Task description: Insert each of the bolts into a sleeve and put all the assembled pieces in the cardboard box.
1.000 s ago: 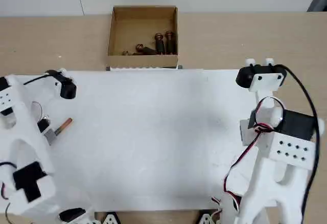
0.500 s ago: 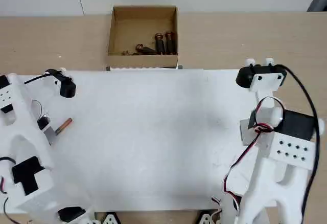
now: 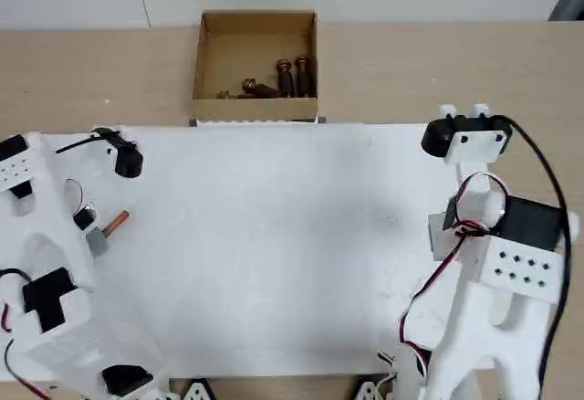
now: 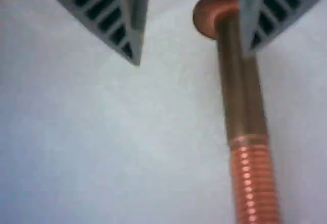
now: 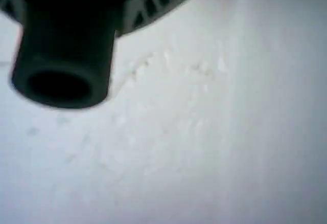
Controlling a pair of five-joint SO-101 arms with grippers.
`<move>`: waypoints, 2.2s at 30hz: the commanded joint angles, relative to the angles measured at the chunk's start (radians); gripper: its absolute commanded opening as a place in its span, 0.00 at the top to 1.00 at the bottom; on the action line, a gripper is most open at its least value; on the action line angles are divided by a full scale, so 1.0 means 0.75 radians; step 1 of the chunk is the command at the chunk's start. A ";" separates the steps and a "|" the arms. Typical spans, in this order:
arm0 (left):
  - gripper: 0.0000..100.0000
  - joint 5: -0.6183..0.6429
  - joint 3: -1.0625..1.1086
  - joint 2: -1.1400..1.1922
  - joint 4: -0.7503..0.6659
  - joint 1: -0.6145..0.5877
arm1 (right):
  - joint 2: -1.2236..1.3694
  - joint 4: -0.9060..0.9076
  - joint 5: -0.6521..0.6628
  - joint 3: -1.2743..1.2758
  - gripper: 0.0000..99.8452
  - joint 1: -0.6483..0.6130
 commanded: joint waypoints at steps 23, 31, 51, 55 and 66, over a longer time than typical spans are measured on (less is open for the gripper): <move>0.91 -0.010 -0.044 0.174 -0.137 0.016 | -0.024 -0.007 -0.006 -0.006 1.00 0.007; 0.99 -0.008 -0.044 0.237 -0.045 0.023 | -0.024 -0.007 -0.004 -0.006 1.00 0.005; 0.99 1.027 -0.085 -0.223 0.151 0.260 | -0.036 -0.007 -0.004 -0.006 1.00 0.005; 0.99 1.307 -0.085 -0.225 0.145 0.313 | -0.036 -0.007 -0.004 -0.006 1.00 0.005; 0.99 2.297 -0.079 -0.213 0.104 0.454 | -0.036 -0.007 -0.004 -0.006 1.00 0.011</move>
